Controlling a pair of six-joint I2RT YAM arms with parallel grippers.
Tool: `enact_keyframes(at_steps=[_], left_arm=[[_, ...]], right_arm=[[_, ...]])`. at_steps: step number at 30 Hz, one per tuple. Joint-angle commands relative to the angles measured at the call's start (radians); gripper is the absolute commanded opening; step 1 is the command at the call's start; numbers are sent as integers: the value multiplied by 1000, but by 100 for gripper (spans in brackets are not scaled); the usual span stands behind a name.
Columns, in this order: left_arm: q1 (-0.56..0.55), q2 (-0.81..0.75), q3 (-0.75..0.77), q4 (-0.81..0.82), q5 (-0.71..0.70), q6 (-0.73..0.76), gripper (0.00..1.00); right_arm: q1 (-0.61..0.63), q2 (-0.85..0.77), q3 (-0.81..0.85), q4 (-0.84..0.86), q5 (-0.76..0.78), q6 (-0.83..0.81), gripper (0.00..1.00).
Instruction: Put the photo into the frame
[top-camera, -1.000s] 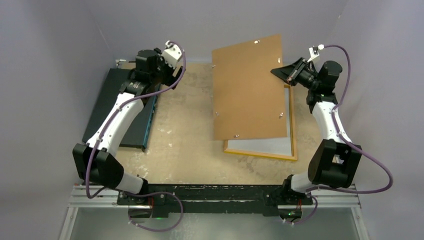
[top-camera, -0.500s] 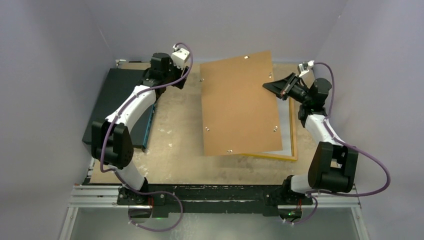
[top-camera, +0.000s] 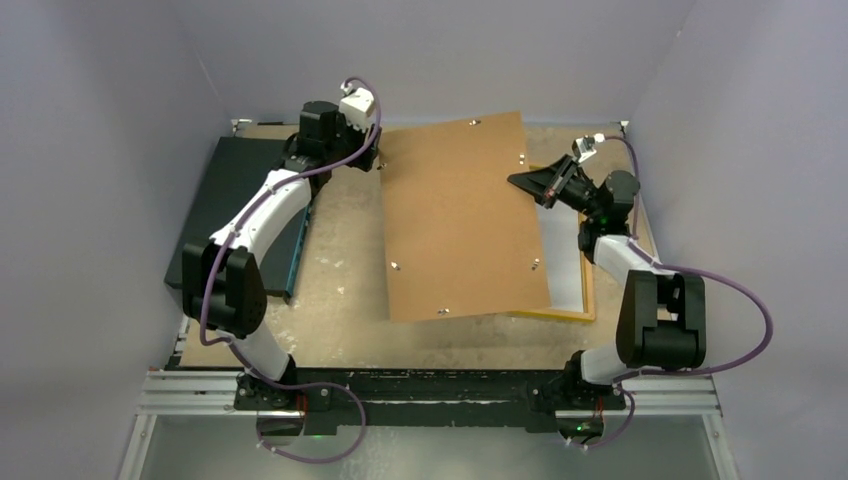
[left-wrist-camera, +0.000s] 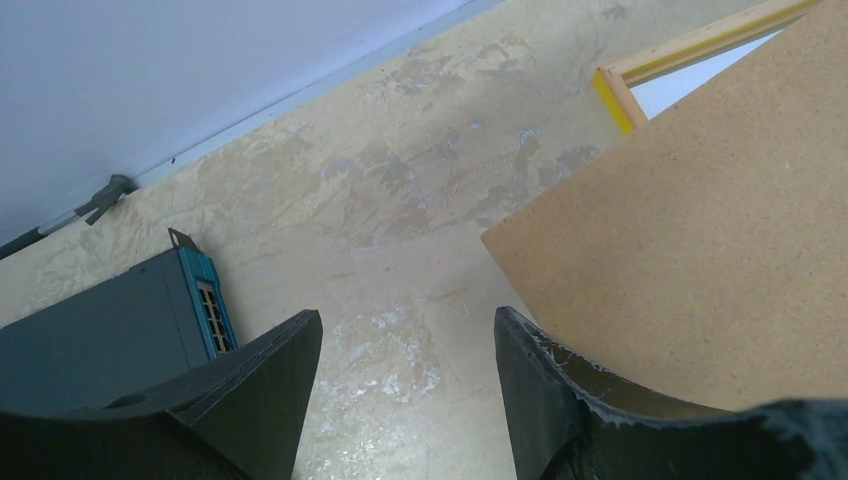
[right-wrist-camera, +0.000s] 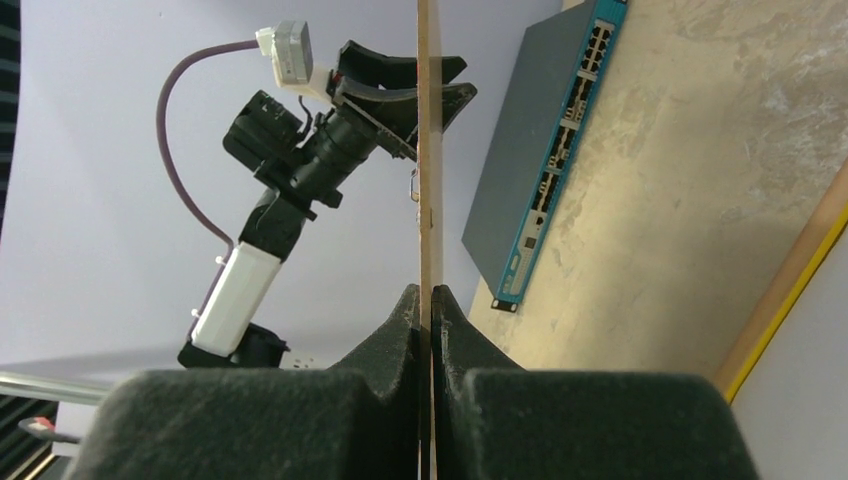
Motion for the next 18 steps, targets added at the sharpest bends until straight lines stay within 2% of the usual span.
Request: enact_keyframes(at_steps=[1,11,18], left_arm=[[-17,-52,2,28,26,-33,63],[-54,-71,1,-1,20,-45,63],[-84,-81,-2,-26,3,1,63]], right_arm=[[29,-21,-21,165,51,125,0],[72,-29,-75,211,181,179,0],[122,-40,-65,159,238,151,0]])
